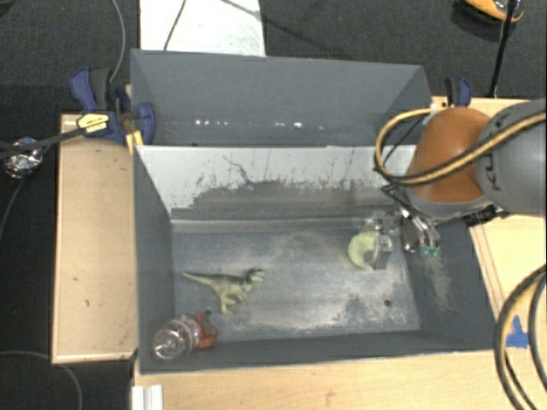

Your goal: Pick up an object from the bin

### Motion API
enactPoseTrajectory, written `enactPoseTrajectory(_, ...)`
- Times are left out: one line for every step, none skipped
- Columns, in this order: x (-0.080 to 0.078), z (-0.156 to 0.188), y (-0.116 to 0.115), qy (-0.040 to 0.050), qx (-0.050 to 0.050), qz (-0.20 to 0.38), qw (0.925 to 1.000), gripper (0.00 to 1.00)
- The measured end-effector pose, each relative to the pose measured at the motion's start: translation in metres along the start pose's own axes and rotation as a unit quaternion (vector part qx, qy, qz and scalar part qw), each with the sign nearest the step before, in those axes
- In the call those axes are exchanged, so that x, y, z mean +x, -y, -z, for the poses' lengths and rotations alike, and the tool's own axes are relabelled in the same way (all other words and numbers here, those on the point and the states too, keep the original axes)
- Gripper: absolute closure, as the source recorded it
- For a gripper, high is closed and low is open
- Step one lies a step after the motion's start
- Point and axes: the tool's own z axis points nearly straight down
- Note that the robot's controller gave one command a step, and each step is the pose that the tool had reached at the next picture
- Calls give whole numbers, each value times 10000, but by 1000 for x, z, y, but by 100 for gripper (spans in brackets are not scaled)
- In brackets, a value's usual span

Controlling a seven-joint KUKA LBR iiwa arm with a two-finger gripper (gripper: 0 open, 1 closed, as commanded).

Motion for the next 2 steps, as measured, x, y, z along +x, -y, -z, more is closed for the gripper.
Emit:
enactPoseTrajectory(7,121,-2,18,1,135,9999,100)
enactPoseTrajectory(7,121,-2,16,1,137,9999,100)
